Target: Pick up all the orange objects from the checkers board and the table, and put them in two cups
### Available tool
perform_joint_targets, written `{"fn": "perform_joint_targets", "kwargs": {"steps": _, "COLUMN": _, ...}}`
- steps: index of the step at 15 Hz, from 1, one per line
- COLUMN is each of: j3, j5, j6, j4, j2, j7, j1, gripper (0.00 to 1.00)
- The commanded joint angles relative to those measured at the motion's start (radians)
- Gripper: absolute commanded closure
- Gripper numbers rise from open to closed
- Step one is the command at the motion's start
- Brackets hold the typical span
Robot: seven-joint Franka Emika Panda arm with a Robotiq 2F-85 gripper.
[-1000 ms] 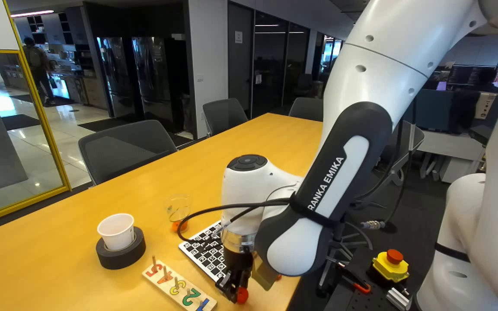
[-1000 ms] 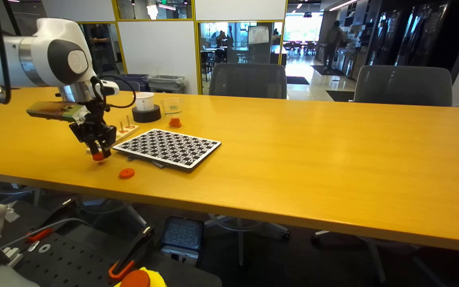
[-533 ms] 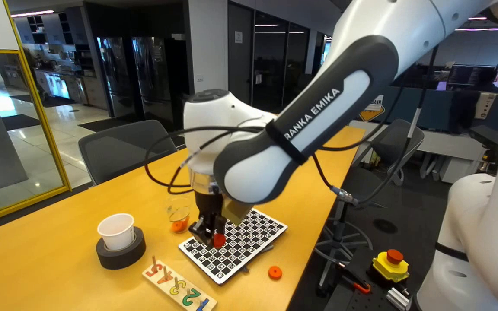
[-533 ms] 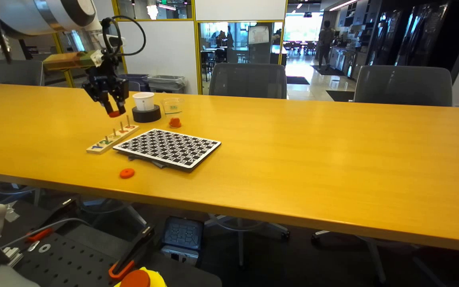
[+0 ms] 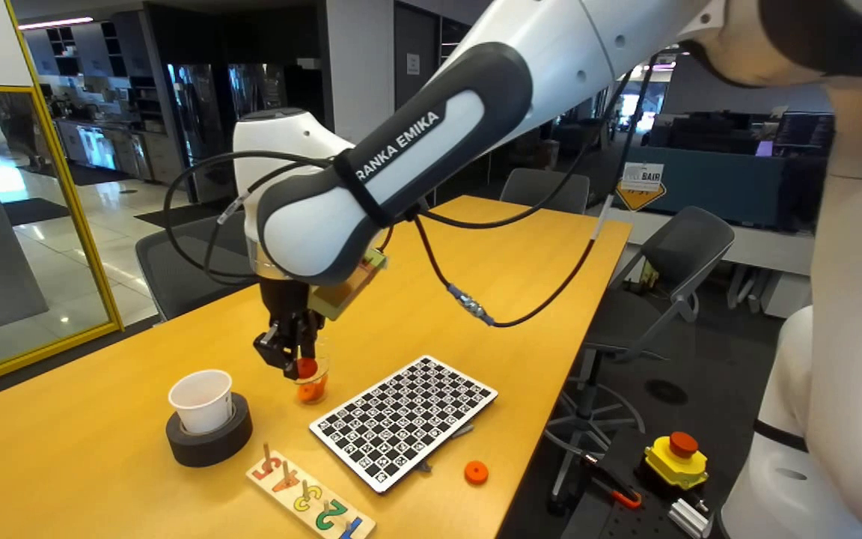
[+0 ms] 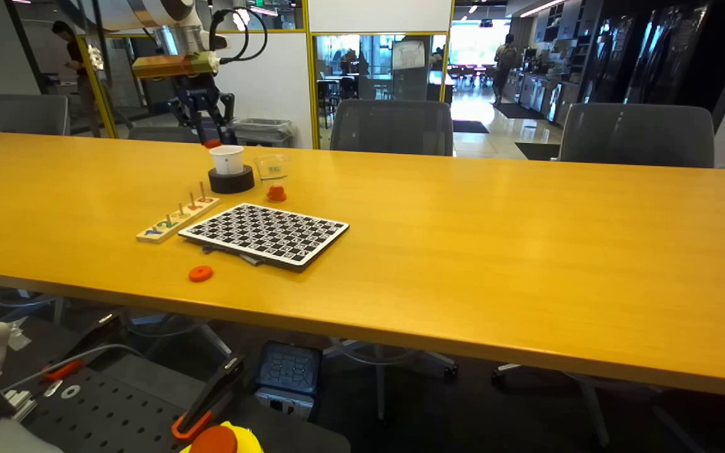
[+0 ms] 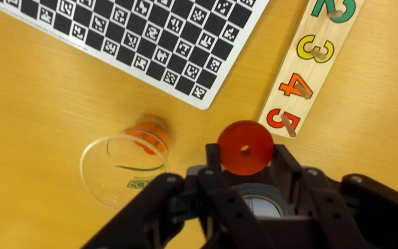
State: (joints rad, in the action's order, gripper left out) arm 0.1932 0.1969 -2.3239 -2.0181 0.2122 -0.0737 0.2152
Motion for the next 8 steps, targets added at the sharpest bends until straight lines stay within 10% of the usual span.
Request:
{"fn": "perform_joint_targets", "kwargs": {"steps": 1, "j3": -0.002, "j5": -0.004, "j6": 0.094, "j4": 0.252, "j2": 0.175, "j7": 0.133, "j1": 0.006, "gripper": 0.79}}
{"fn": "perform_joint_targets", "kwargs": {"steps": 8, "j3": 0.008, "j5": -0.007, "j6": 0.239, "j4": 0.607, "j2": 0.403, "j7": 0.318, "j1": 0.033, "gripper": 0.79}}
